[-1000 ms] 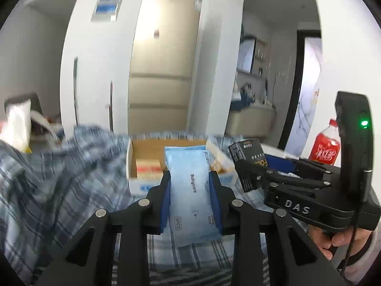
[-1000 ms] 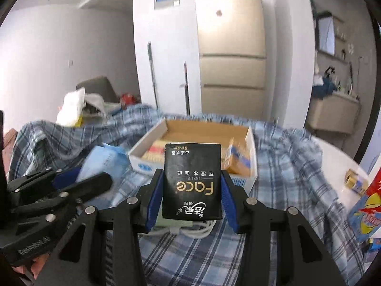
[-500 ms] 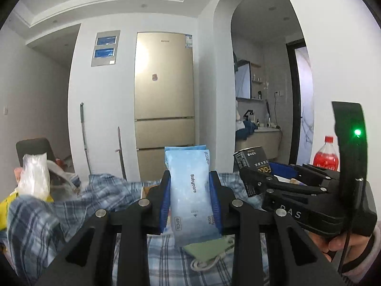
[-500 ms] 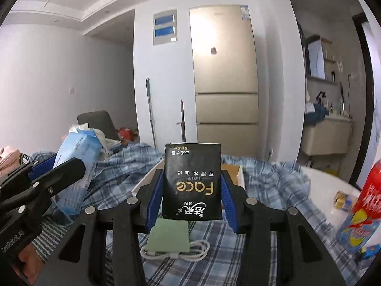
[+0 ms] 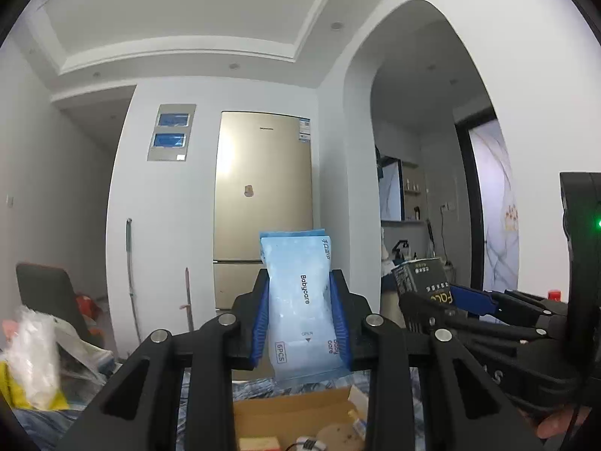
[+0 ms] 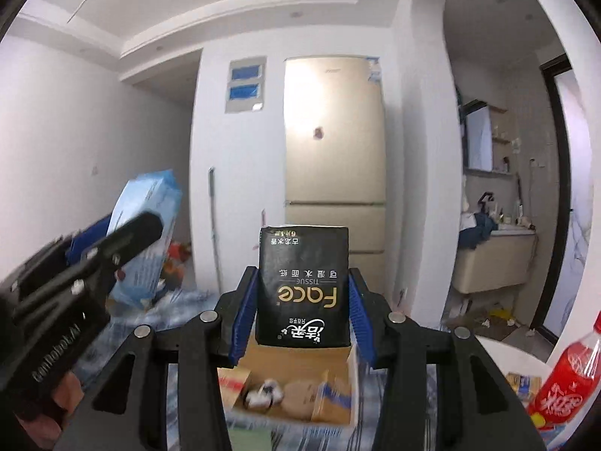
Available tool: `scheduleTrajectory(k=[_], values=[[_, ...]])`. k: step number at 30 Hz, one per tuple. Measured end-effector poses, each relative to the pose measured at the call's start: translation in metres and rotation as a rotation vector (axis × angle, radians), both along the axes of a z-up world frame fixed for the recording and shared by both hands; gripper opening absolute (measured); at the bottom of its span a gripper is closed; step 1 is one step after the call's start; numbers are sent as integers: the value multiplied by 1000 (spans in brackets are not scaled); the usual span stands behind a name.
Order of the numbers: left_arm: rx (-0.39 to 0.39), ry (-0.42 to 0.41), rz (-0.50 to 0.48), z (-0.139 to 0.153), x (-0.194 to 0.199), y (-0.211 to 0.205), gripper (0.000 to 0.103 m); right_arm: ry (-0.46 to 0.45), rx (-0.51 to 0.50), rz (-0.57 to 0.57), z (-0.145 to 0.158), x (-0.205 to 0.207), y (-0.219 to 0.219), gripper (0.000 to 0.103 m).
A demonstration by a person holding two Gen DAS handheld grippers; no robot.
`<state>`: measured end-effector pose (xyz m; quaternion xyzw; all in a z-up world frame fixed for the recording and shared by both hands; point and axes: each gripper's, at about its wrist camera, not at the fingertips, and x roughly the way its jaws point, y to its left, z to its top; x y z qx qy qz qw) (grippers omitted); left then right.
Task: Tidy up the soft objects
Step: 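Lift both tissue packs with both grippers toward the white box, then lower both grippers into the white box and open them, releasing both tissue packs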
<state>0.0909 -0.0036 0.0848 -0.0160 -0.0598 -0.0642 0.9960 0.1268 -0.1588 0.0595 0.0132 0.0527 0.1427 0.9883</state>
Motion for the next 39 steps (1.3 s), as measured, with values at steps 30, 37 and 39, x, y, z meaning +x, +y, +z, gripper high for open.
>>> scheduleTrajectory(k=[30, 37, 39], values=[[48, 567, 99, -88, 115, 14, 32, 418, -170, 72, -115, 88, 38, 45], [20, 590, 96, -92, 119, 23, 32, 494, -154, 92, -124, 100, 38, 45], [27, 583, 100, -92, 118, 23, 32, 498, -155, 97, -125, 101, 37, 45]])
